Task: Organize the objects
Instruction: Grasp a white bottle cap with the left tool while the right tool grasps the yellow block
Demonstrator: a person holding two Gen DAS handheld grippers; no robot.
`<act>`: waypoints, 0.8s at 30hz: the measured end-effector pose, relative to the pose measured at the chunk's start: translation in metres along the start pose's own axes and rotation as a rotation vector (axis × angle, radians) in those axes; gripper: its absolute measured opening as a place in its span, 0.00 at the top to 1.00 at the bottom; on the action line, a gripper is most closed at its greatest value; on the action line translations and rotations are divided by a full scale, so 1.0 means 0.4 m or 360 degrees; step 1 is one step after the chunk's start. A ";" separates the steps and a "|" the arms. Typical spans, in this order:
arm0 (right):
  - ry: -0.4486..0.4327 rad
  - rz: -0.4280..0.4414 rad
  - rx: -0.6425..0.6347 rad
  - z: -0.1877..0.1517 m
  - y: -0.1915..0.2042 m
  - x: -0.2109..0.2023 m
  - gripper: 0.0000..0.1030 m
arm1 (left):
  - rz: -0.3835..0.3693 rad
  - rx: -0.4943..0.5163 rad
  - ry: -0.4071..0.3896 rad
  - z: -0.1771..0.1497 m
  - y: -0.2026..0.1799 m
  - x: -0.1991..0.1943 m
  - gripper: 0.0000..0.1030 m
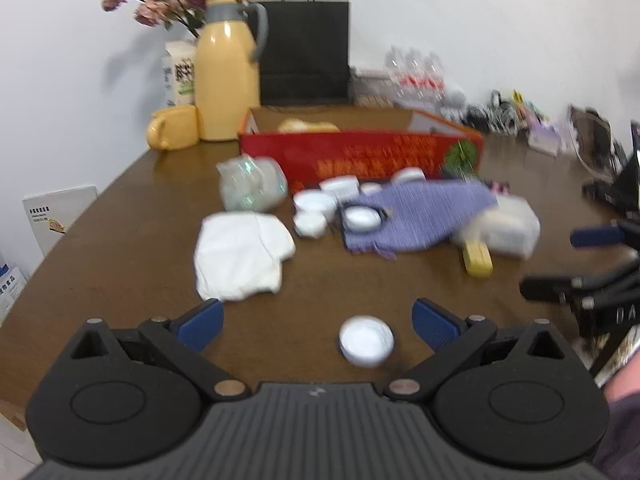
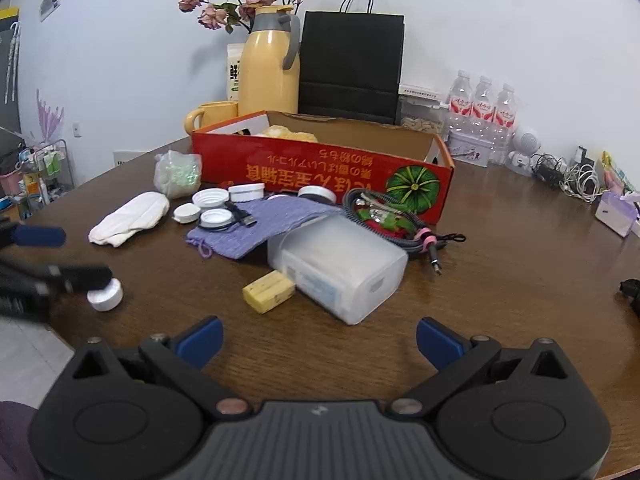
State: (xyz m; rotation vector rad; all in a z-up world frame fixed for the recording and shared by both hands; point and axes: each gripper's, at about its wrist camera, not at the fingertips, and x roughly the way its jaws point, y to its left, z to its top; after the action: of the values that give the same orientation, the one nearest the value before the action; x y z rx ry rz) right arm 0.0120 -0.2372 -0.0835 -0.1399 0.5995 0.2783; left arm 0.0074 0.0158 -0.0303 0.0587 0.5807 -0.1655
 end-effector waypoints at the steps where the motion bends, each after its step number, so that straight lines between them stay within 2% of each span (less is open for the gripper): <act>1: 0.0000 0.0008 0.0004 -0.002 0.002 0.000 0.00 | -0.0005 0.0013 0.0015 -0.006 -0.006 0.004 0.05; 2: 0.0002 0.0011 0.0009 -0.003 0.002 0.001 0.00 | -0.0008 0.0027 0.0028 -0.011 -0.014 0.008 0.09; 4: 0.0008 0.0014 0.0019 -0.006 0.003 0.003 0.00 | -0.0028 0.0047 0.0055 -0.018 -0.026 0.015 0.24; 5: 0.0012 0.0018 0.0020 -0.007 0.004 0.005 0.00 | -0.0045 0.0048 0.0060 -0.021 -0.029 0.016 0.26; 6: 0.0016 0.0022 0.0019 -0.008 0.006 0.007 0.00 | -0.0050 0.0058 0.0049 -0.024 -0.033 0.014 0.33; 7: 0.0019 0.0027 0.0015 -0.007 0.006 0.009 0.00 | -0.0060 0.0067 0.0038 -0.025 -0.036 0.010 0.49; 9: 0.0016 0.0034 0.0011 -0.008 0.010 0.010 0.00 | -0.0073 0.0065 0.0022 -0.024 -0.035 0.010 0.71; 12: 0.0015 0.0060 -0.0010 -0.007 0.021 0.015 0.01 | -0.0082 0.0055 0.0013 -0.023 -0.034 0.012 0.72; 14: 0.0022 0.0085 -0.0014 -0.005 0.026 0.021 0.08 | -0.0079 0.0041 0.0011 -0.019 -0.031 0.017 0.72; 16: 0.0025 0.0104 -0.0018 -0.002 0.032 0.029 0.20 | -0.0071 0.0024 0.0007 -0.015 -0.028 0.021 0.71; 19: 0.0024 0.0108 -0.0039 0.007 0.048 0.044 0.33 | -0.0056 -0.0005 -0.0007 -0.008 -0.020 0.024 0.71; 24: 0.0019 0.0081 -0.0023 0.028 0.061 0.071 0.49 | -0.0043 -0.0044 -0.0013 -0.004 -0.008 0.028 0.71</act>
State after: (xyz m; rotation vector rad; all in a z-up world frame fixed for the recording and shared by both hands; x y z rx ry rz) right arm 0.0330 -0.2055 -0.0918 -0.1405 0.6136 0.3315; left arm 0.0153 0.0112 -0.0380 0.0232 0.5755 -0.1838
